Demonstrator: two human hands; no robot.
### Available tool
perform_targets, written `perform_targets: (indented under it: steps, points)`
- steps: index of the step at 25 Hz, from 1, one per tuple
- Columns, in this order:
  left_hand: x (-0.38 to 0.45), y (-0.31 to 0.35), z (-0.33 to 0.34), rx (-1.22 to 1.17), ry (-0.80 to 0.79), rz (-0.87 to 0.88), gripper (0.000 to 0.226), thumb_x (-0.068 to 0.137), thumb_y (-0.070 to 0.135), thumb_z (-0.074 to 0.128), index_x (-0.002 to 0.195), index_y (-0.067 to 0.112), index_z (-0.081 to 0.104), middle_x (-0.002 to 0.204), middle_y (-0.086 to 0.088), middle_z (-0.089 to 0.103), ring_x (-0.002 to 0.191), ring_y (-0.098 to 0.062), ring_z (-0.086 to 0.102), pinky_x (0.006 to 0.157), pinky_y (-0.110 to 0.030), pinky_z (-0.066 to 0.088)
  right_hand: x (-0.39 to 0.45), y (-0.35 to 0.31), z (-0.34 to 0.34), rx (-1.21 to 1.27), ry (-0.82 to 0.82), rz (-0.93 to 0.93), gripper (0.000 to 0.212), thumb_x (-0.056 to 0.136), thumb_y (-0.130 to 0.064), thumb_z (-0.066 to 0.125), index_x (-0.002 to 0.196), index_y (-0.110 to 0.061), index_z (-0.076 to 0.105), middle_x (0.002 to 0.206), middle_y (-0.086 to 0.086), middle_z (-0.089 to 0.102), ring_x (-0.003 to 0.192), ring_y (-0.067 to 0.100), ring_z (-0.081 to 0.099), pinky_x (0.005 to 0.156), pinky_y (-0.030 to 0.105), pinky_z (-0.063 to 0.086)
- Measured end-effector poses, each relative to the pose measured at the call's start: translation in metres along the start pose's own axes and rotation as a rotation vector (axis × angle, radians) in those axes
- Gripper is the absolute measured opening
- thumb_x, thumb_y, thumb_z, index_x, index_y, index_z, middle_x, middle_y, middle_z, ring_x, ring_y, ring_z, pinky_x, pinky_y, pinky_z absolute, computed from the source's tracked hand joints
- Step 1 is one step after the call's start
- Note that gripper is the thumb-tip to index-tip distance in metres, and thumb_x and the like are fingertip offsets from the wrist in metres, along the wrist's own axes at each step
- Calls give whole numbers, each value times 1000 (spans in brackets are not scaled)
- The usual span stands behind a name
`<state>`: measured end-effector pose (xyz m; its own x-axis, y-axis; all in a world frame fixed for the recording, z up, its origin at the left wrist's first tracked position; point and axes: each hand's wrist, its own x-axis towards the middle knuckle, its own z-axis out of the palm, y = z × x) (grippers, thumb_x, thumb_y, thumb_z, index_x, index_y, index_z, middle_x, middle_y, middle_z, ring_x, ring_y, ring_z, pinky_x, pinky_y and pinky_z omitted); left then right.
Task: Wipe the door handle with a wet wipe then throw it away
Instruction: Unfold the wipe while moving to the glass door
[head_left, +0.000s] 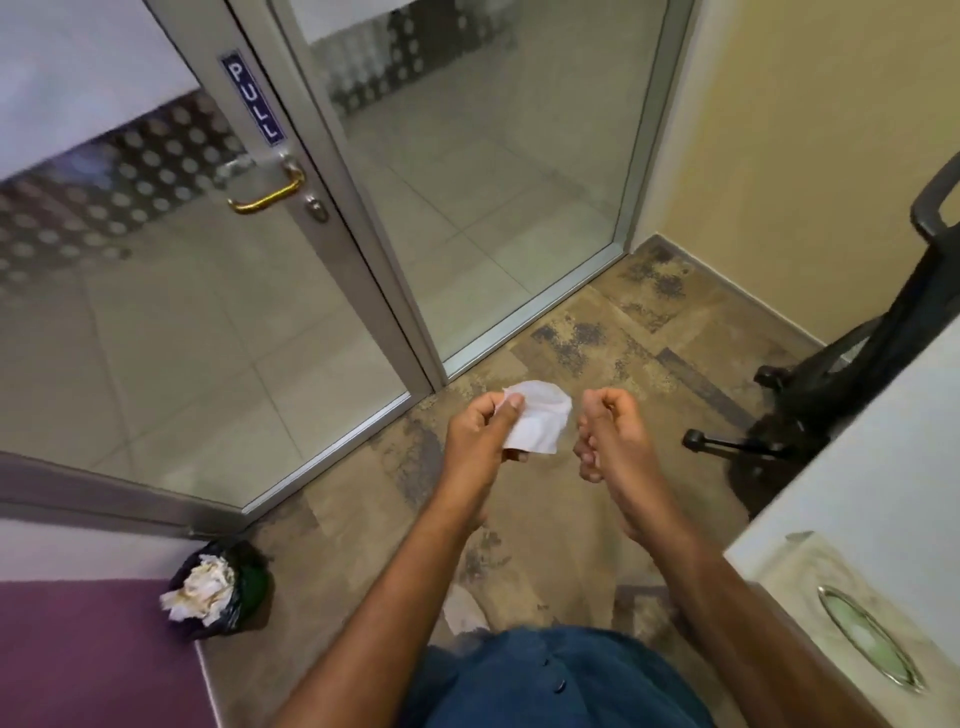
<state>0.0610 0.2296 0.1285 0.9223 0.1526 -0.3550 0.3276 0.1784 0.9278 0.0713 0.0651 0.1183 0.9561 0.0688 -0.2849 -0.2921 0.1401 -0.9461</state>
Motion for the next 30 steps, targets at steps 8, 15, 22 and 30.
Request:
perform_targets:
  steps: [8,15,22,30]
  points:
    - [45,68,-168,-182,133,26,20,112,16,59,99,11,73,80,-3,75,63,-13,64,53,-21,51,41,1,184,-784,-227,-625,32,88,-39,74,117,-32,63,121,-9,54,112,10,55,82,15,48]
    - [89,98,-268,-218,359,82,33,107,46,63,103,14,71,88,1,73,72,-9,64,64,-19,53,108,-19,302,-412,-299,-389,4,101,-31,60,102,-34,63,95,-14,69,89,9,68,74,22,56]
    - [163,122,-314,-145,273,141,75,84,58,73,146,17,58,131,7,71,115,3,68,92,-11,53,203,-40,373,-288,-454,-373,7,102,-30,57,101,-26,62,84,-6,66,78,9,63,69,22,52]
    - [271,164,-354,-57,376,67,21,109,6,62,106,16,80,104,-10,83,90,-15,74,80,-29,62,321,-70,423,-388,-488,-434,8,102,-25,53,103,-32,56,90,-11,60,81,4,61,62,19,49]
